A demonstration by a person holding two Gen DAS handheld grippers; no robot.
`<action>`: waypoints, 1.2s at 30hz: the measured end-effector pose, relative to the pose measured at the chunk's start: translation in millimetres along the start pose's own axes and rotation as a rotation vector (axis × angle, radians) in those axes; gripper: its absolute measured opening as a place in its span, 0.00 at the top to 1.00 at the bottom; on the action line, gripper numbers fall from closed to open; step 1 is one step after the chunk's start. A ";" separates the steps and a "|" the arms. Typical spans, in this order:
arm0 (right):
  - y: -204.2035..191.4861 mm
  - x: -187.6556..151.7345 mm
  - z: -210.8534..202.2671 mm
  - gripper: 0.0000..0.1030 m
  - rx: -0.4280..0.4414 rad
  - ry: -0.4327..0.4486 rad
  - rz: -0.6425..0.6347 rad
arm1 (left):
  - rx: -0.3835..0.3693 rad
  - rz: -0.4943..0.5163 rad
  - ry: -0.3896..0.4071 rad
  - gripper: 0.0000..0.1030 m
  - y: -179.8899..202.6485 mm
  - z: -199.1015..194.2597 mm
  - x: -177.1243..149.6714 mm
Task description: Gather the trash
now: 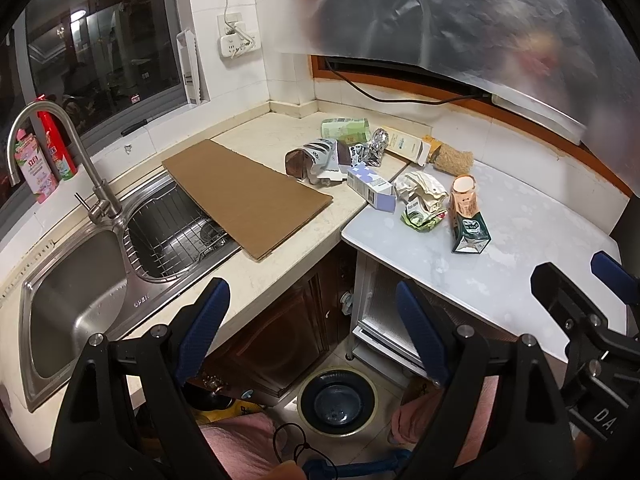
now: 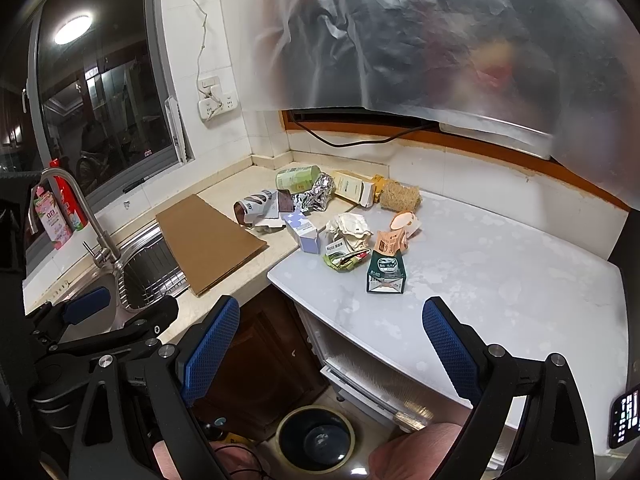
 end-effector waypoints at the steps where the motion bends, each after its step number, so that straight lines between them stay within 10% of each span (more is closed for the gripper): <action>1: -0.2 2.0 3.5 0.09 -0.001 0.001 -0.001 | 0.001 0.001 0.003 0.19 -1.6 0.5 0.9; 36: 27.5 51.8 27.5 0.09 0.009 -0.003 -0.005 | -0.020 0.019 -0.032 0.19 10.4 21.4 46.7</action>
Point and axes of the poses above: each gripper's, at about its wrist camera, not at the fingertips, and z roughly the way its jaws point, y to its right, x to its top, the point moved 2 cm from there along z, roughly the way its jaws point, and after that the axes turned 6 degrees about x, right-handed, at the moved point
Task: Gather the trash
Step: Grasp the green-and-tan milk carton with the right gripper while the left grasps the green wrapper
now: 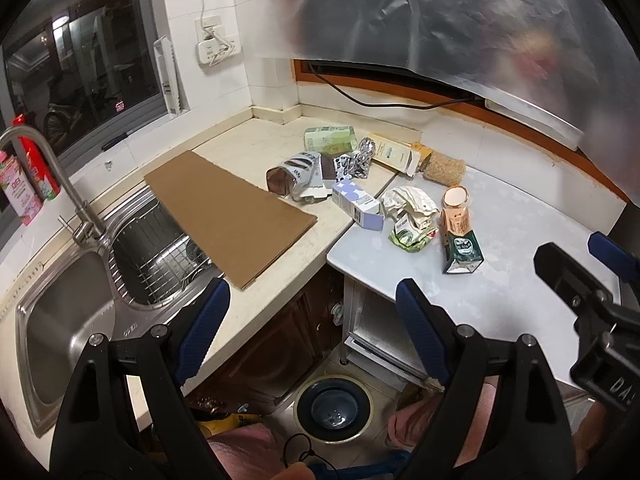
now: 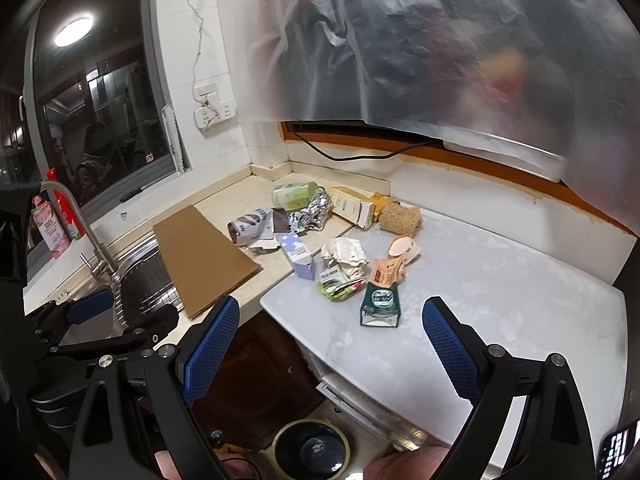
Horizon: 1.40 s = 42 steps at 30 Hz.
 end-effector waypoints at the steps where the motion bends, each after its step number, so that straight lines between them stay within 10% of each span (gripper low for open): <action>1: 3.9 4.3 3.2 0.09 -0.004 -0.003 0.002 | 0.003 0.004 -0.001 0.19 1.9 2.9 3.1; 20: 126.3 63.7 105.2 0.09 -0.049 -0.161 0.167 | -0.191 0.051 -0.164 0.42 65.9 122.7 75.0; 37: 117.6 -1.6 249.1 0.19 0.008 -0.446 0.222 | -0.437 0.129 -0.247 0.59 109.9 214.0 67.2; 42: 108.9 -15.3 279.5 0.38 0.001 -0.510 0.201 | -0.535 0.177 -0.257 0.59 116.0 215.0 58.7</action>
Point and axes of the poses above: each gripper's, at about its wrist camera, not at the fingertips, and z roughly the way its jaws point, y to its right, x to its top, the point moved 2 cm from there along z, roughly the way its jaws point, and after that the axes turned 6 degrees about x, right-handed, at the moved point
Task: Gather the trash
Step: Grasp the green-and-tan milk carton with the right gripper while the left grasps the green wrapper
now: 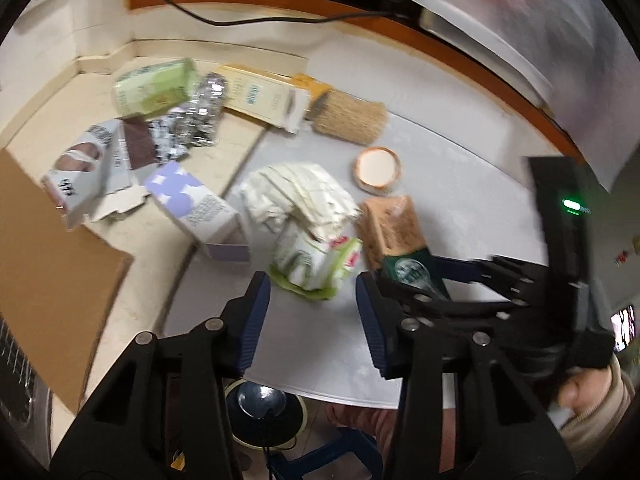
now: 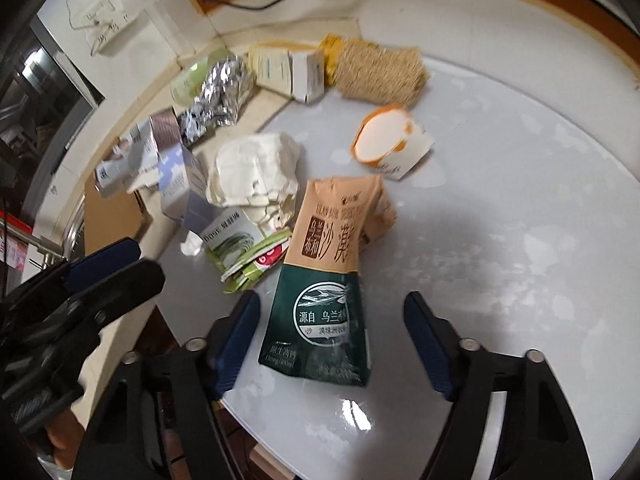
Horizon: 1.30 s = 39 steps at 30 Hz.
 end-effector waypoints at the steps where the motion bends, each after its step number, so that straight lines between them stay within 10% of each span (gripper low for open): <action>1: 0.6 -0.5 4.4 0.39 0.012 -0.011 0.005 | -0.015 0.009 -0.001 0.59 2.8 -0.5 -0.6; 8: 15.9 1.0 -1.3 0.50 0.028 0.029 0.055 | -0.135 0.078 -0.055 0.57 15.2 19.6 -3.4; 14: 39.6 -2.2 -18.4 0.50 0.029 0.061 0.076 | -0.078 0.116 -0.101 0.48 17.7 40.0 -0.9; 18: 44.1 -4.2 -20.4 0.50 0.039 0.066 0.077 | -0.042 0.149 -0.096 0.18 18.1 41.6 -1.7; 39: 49.3 -10.0 -18.3 0.50 0.060 0.078 0.080 | 0.066 0.148 -0.113 0.19 10.3 95.9 16.6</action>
Point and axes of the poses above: each gripper's, at about its wrist camera, not at the fingertips, and z roughly the way its jaws point, y to its right, x to its top, the point moved 2 cm from there along z, roughly the way its jaws point, and after that the axes turned 6 degrees about x, right-handed, at the moved point
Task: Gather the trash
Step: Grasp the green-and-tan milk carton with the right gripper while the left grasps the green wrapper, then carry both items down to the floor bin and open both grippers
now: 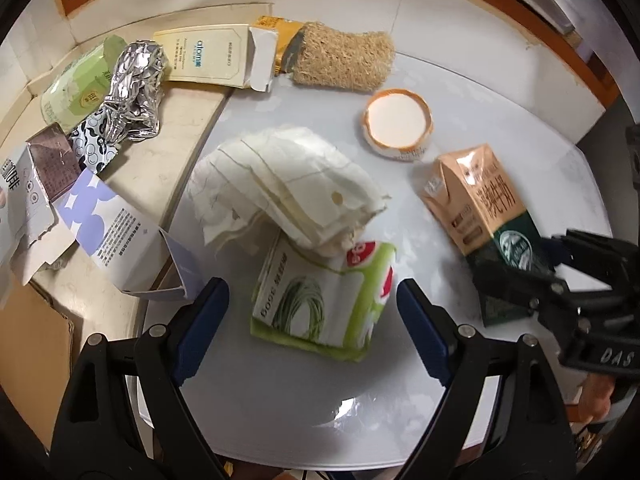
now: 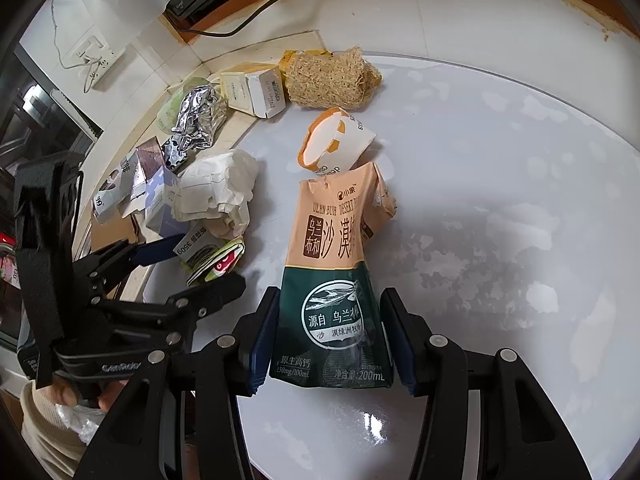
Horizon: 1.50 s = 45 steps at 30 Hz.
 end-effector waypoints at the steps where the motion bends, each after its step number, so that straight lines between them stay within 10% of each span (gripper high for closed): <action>1: -0.3 -0.2 0.0 0.50 0.000 0.001 -0.002 | 0.006 -0.010 0.004 0.22 -0.9 0.6 0.7; 11: -2.6 0.0 1.8 0.51 -0.005 -0.008 -0.015 | 0.049 -0.113 0.011 0.82 -10.5 -14.0 -1.4; 45: -101.2 -83.6 -114.0 0.51 0.187 0.043 -0.195 | 0.202 -0.313 0.330 0.84 27.9 -222.0 -161.6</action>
Point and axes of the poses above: each gripper's, at about its wrist camera, not at the fingertips, and z roughly the way its jaws point, y to its right, x to its top, the point moved 2 cm from there along z, roughly the way its jaws point, and after that the axes turned 6 degrees about x, right-handed, at the moved point
